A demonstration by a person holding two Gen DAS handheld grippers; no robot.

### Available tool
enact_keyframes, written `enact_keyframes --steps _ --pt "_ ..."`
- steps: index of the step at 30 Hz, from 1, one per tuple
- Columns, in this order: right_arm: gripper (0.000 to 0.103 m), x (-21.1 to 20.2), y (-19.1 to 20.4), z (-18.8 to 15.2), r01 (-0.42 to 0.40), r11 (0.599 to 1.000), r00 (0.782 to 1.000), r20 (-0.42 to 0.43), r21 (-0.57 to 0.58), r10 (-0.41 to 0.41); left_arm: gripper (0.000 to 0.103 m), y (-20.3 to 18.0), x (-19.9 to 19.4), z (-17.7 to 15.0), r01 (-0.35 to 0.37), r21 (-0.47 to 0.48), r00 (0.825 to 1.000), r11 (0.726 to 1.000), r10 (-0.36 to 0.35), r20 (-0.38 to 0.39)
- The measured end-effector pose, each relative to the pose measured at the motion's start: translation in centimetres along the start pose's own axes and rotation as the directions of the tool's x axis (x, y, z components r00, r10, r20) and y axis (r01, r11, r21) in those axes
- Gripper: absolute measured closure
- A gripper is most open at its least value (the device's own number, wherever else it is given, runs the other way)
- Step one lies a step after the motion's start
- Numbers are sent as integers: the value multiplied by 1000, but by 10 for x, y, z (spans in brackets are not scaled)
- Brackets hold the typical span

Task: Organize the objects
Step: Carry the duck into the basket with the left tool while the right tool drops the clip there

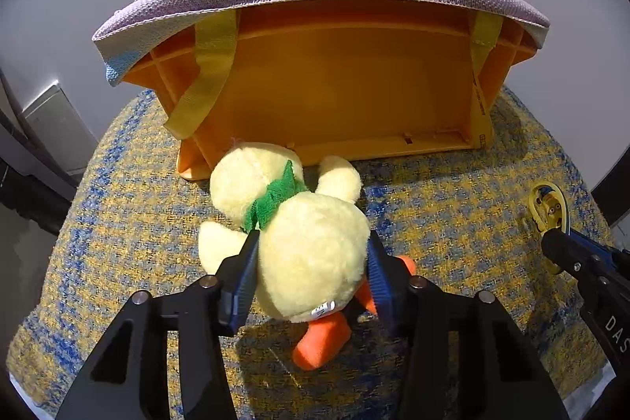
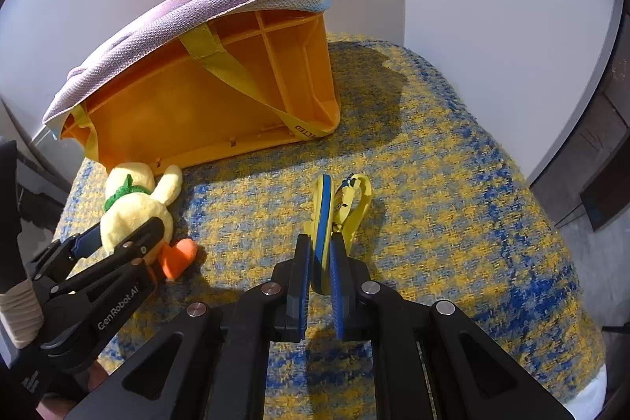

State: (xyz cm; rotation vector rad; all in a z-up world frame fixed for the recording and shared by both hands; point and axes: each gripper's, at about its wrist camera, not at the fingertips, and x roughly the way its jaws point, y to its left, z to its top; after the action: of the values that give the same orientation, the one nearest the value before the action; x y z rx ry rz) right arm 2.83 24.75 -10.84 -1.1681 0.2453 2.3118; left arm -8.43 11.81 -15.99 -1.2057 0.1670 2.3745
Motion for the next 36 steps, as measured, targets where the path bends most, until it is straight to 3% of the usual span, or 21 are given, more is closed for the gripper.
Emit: enact_keyframes --steps 9,19,36 --pt "93 -15 16 3 -8 999 999 33 -39 9 56 13 -28 0 3 -14 999 1000 -3 33" --pt "94 -48 44 11 -49 994 995 83 -94 57 56 53 -72 9 1 -66 996 998 5 86" --pt "94 -117 82 59 -84 981 969 214 -174 121 56 72 -133 61 9 -53 982 999 2 191"
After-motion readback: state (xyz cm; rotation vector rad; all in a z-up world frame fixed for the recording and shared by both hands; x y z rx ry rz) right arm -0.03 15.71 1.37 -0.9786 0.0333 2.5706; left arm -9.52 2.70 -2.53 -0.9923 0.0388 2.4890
